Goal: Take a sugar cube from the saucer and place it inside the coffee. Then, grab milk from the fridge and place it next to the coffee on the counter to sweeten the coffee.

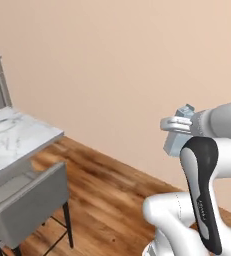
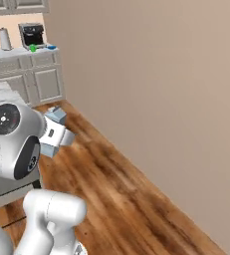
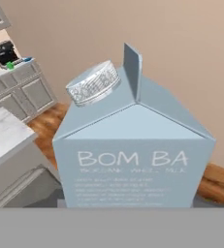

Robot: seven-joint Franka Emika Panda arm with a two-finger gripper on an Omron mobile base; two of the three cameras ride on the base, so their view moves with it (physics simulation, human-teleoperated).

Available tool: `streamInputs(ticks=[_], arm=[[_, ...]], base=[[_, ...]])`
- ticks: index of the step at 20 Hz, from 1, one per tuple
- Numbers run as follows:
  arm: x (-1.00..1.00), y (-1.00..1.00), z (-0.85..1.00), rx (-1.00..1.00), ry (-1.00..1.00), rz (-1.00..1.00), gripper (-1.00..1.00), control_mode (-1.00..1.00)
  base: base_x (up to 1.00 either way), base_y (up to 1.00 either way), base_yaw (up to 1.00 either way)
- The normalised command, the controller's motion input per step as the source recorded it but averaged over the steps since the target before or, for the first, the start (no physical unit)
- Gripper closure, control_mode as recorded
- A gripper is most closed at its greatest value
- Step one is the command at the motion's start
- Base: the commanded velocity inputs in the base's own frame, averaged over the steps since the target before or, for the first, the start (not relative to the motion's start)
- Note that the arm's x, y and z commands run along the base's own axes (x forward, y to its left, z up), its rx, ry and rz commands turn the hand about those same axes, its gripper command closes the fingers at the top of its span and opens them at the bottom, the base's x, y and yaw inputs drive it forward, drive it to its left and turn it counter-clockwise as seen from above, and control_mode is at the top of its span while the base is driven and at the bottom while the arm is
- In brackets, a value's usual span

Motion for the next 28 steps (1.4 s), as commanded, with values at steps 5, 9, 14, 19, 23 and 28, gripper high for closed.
streamInputs(ticks=[5, 9, 14, 19, 23, 28], arm=[[0.00, 0.00, 0.00, 0.00, 0.00, 0.00, 1.00, 1.00], [0.00, 0.00, 0.00, 0.00, 0.00, 0.00, 1.00, 1.00], [0.00, 0.00, 0.00, 0.00, 0.00, 0.00, 1.00, 1.00], [0.00, 0.00, 0.00, 0.00, 0.00, 0.00, 1.00, 1.00], [0.00, 0.00, 0.00, 0.00, 0.00, 0.00, 1.00, 1.00], [0.00, 0.00, 0.00, 0.00, 0.00, 0.00, 1.00, 1.00]], base=[[1.00, -0.54, 0.53], [1.00, -0.57, 0.52], [1.00, -0.50, 0.50], [1.00, -0.44, 0.50], [1.00, -0.41, 0.47], [1.00, -0.49, 0.40]])
